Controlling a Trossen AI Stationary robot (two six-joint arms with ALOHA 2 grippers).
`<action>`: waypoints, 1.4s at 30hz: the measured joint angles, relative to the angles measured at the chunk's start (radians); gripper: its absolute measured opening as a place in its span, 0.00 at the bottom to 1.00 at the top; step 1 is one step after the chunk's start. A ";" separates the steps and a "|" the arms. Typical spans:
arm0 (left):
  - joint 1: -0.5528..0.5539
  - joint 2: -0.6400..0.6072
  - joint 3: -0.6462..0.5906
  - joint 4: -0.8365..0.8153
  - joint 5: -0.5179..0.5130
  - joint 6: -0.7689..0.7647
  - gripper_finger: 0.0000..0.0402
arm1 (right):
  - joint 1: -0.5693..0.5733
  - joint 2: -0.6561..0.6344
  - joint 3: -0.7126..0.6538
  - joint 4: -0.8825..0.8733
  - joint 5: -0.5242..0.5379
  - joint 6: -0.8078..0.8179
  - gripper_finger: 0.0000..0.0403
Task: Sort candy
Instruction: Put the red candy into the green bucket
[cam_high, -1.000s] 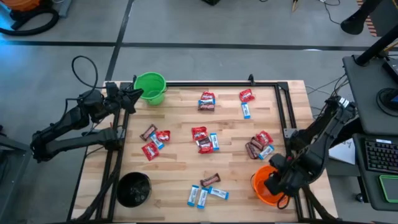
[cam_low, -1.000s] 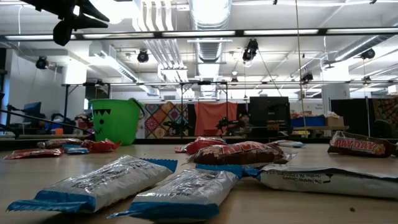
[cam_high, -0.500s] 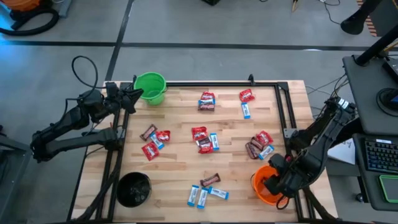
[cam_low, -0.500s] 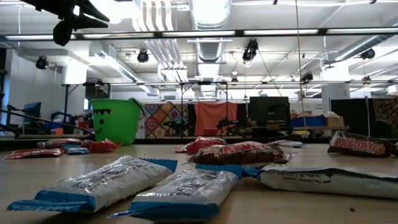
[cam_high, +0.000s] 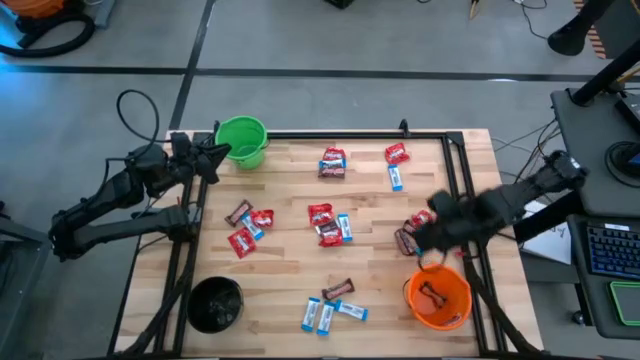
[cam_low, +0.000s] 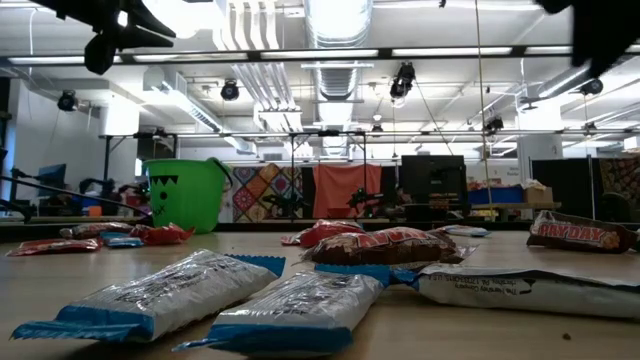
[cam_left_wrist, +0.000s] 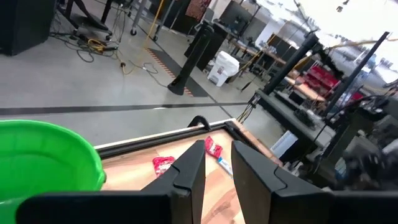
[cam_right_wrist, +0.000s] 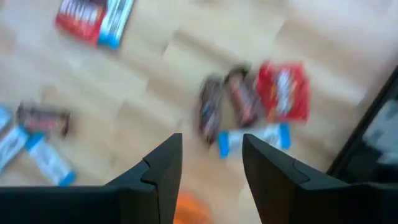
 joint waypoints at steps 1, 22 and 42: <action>0.000 0.001 0.000 -0.010 0.000 0.003 0.15 | -0.057 -0.011 -0.010 0.008 0.005 -0.053 0.38; 0.001 0.026 -0.006 -0.036 -0.054 0.123 0.15 | -1.075 0.143 -0.136 0.570 -0.221 -0.894 0.47; 0.001 0.123 -0.007 0.130 -0.087 0.101 0.15 | -1.286 0.446 -0.133 0.755 -0.353 -1.072 0.50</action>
